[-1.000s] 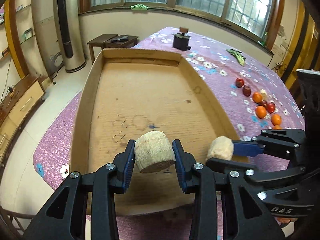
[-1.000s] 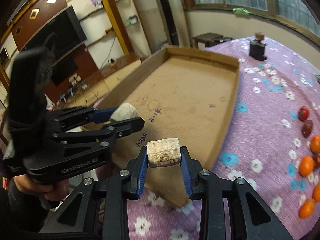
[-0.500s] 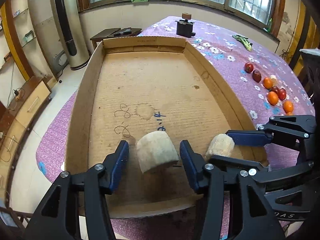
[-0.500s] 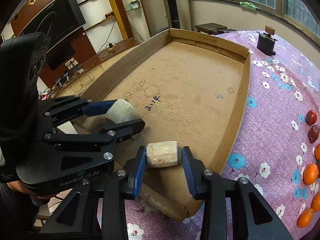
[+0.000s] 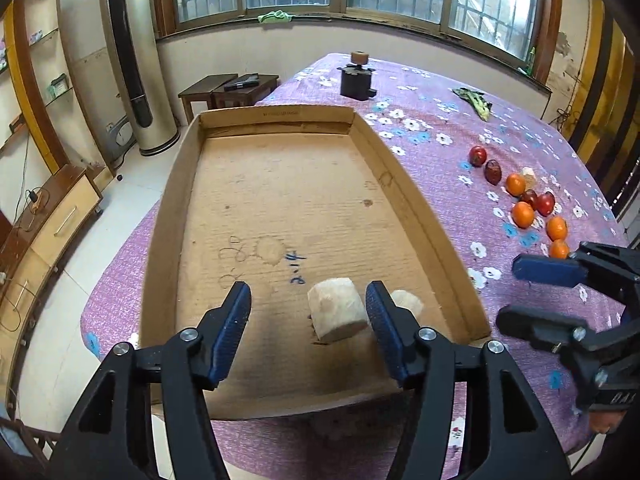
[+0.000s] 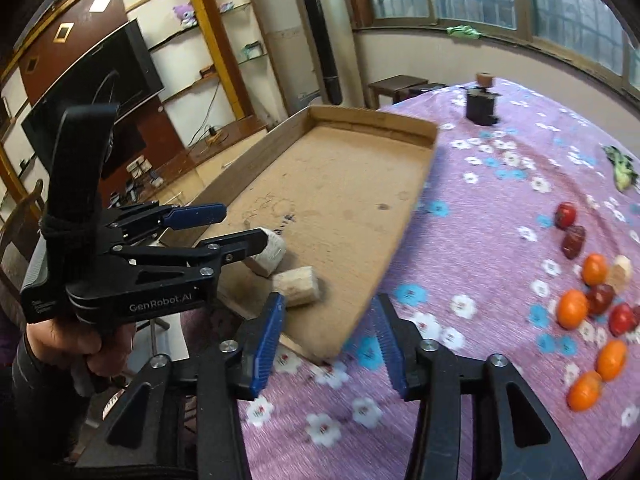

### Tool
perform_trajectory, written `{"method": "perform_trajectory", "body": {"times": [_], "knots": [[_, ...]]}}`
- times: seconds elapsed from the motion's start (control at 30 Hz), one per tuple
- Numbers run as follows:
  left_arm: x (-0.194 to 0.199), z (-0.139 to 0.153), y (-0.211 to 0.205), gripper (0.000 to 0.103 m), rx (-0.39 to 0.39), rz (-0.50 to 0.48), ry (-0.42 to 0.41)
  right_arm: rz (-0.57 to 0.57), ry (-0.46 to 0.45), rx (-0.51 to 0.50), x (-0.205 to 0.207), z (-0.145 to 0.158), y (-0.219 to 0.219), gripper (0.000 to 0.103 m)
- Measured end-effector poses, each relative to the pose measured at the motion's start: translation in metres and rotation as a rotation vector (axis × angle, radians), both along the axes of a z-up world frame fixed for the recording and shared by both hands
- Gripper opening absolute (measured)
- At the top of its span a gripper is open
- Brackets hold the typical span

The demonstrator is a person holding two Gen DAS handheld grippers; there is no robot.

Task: Organize fruits
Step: 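Move both open tools back to the fruit cluster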

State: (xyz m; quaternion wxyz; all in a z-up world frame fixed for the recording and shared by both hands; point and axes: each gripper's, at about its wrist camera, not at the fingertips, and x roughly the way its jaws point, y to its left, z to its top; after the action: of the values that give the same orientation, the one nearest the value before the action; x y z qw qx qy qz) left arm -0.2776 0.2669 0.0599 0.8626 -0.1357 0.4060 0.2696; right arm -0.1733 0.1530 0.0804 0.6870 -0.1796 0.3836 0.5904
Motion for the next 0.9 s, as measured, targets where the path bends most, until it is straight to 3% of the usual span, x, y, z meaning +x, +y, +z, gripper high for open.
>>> {"method": "perform_trajectory", "body": {"times": [0.9], "knots": [[0.043, 0.001, -0.067, 0.059, -0.027, -0.159, 0.015, -0.333, 0.03, -0.011, 0.08, -0.013, -0.13, 0.053]]}}
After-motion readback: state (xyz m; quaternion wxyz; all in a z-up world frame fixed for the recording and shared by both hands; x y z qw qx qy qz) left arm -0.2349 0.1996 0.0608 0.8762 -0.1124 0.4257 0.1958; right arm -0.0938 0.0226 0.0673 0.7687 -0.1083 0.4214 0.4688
